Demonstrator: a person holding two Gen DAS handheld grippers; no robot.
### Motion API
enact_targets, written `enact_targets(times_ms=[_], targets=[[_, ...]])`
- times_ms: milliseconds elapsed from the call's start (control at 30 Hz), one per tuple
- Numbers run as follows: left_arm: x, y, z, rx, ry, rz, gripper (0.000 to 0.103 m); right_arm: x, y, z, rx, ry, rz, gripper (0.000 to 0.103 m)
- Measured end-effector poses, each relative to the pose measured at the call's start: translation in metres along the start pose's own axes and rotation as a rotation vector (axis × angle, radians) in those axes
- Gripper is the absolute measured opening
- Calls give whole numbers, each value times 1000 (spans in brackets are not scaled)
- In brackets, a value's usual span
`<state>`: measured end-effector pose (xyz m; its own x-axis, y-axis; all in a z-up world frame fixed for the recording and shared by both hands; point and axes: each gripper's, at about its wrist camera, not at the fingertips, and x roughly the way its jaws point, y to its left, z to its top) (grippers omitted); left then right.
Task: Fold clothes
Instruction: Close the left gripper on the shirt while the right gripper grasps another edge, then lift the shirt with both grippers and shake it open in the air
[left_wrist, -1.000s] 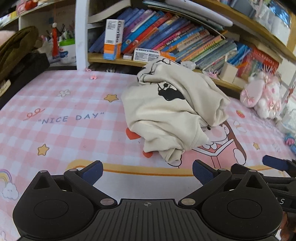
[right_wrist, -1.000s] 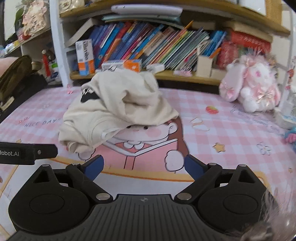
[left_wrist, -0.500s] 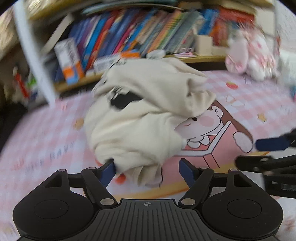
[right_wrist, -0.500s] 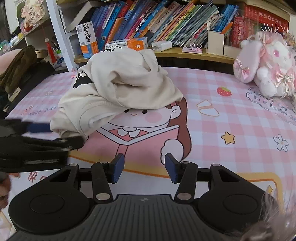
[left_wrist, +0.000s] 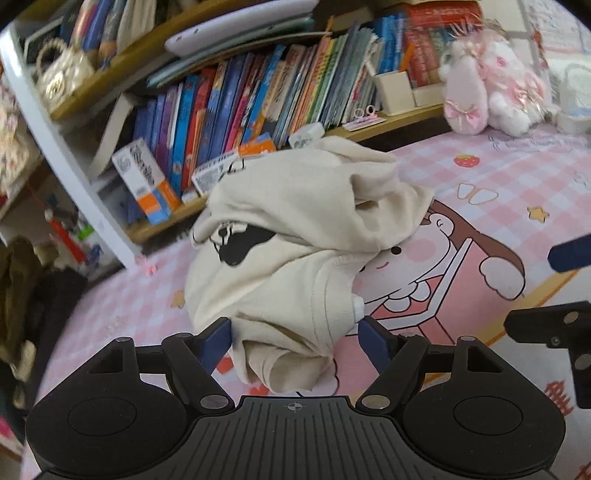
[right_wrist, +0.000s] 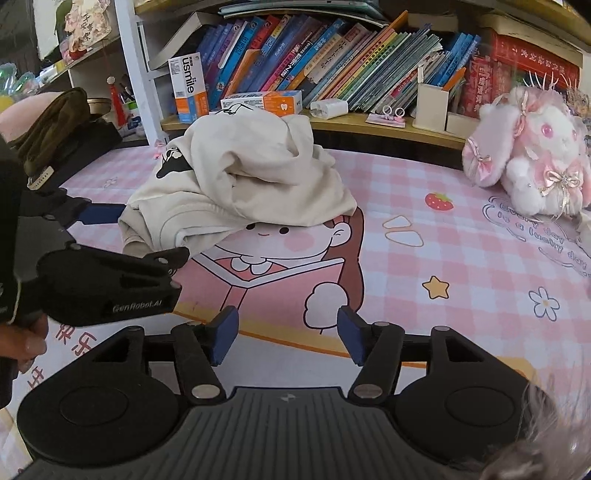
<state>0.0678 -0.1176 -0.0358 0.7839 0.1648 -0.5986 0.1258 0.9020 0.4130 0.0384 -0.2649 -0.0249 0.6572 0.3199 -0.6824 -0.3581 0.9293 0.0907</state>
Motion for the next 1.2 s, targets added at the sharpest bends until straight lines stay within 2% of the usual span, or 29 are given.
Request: enact_targets(times_ms=[267, 300, 333, 367, 433, 500, 600, 667, 867, 1067, 1133, 1200], targets=[[20, -1, 11, 30, -32, -1, 77, -3, 3, -3, -37, 3, -1, 60], [23, 2, 14, 13, -30, -18, 63, -4, 3, -4, -42, 3, -1, 60], [25, 9, 17, -22, -20, -48, 30, -5, 4, -4, -51, 2, -2, 60], [26, 15, 20, -58, -10, -78, 23, -6, 4, -4, -61, 0, -3, 60], [19, 30, 25, -136, -19, -146, 16, -8, 5, -5, -81, -4, -4, 61], [0, 42, 29, -188, -68, -193, 14, -10, 7, -5, -117, -16, -3, 62], [-44, 64, 31, -222, -170, -223, 13, -14, 16, -2, -218, -47, -4, 65], [-68, 81, 27, -261, -202, -227, 13, -16, 24, 0, -311, -79, -5, 68], [-105, 110, 9, -372, -204, -234, 13, -14, 62, 10, -565, -198, 10, 78], [-131, 120, -3, -397, -233, -239, 13, -1, 103, 13, -698, -236, 72, 78], [-136, 125, -7, -408, -236, -237, 13, 6, 114, 11, -750, -253, 58, 78], [-136, 131, -11, -424, -227, -228, 13, 12, 125, 8, -800, -284, -2, 78]])
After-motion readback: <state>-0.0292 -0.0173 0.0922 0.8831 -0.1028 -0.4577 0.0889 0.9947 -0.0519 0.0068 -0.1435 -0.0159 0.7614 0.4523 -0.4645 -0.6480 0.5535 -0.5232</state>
